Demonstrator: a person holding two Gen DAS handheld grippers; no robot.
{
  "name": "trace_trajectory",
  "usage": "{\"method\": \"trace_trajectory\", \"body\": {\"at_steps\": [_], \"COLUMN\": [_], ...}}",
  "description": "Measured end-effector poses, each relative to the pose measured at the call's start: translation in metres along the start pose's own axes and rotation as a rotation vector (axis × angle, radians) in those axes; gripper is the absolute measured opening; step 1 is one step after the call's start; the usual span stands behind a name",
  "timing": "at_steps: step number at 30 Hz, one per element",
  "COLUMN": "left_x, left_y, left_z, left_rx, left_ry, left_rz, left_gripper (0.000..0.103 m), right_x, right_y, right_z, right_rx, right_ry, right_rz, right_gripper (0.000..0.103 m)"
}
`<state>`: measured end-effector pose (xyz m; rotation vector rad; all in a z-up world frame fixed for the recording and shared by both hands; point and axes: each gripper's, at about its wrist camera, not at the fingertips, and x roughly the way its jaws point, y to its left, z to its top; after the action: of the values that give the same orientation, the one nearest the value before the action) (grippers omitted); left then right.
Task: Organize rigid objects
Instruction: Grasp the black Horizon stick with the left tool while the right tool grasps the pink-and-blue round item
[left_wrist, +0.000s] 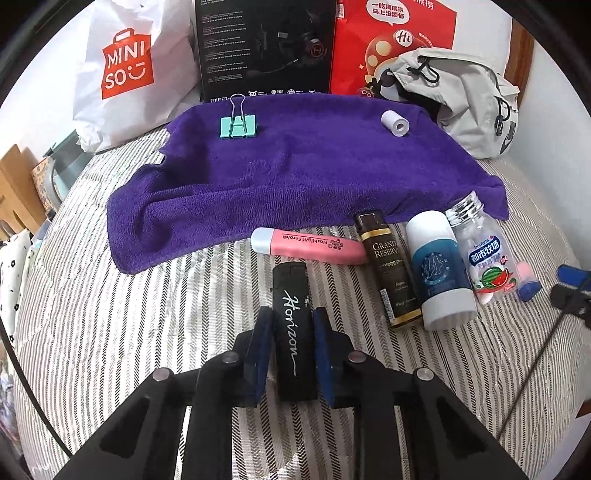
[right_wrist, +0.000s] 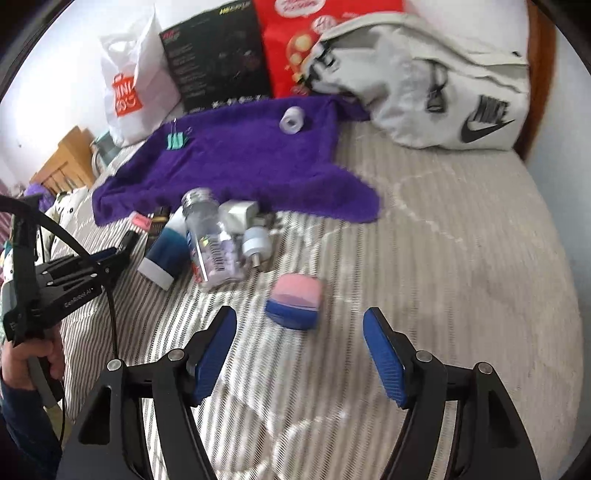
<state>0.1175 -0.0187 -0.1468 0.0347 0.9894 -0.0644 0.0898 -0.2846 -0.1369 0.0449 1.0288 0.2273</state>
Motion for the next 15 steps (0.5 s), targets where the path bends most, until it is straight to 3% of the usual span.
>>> {"method": "trace_trajectory", "body": {"at_steps": [6,8,13,15], "left_x": [-0.001,-0.001,-0.002,-0.002], "left_y": [0.001,0.003,0.005,0.005], "left_z": [-0.001,-0.002,-0.002,-0.002], "left_rx": [0.003,-0.005,-0.011,-0.016], "left_ry": [0.005,0.005,-0.006,-0.008], "left_rz": [-0.009,-0.016,-0.026,-0.032], "left_gripper": [0.021,0.022,0.022,0.022], "right_x": [0.030,0.037,0.034,0.032], "right_y": [0.013,0.014,0.010,0.003], "right_z": [0.004,0.002,-0.002,-0.004], "right_rx": [0.012,0.013,0.006,0.021], "right_ry": [-0.005,-0.014,-0.045,-0.040], "right_rz": [-0.088,-0.118,-0.143,-0.139], "right_gripper": [0.069,0.055,0.037,0.037]}}
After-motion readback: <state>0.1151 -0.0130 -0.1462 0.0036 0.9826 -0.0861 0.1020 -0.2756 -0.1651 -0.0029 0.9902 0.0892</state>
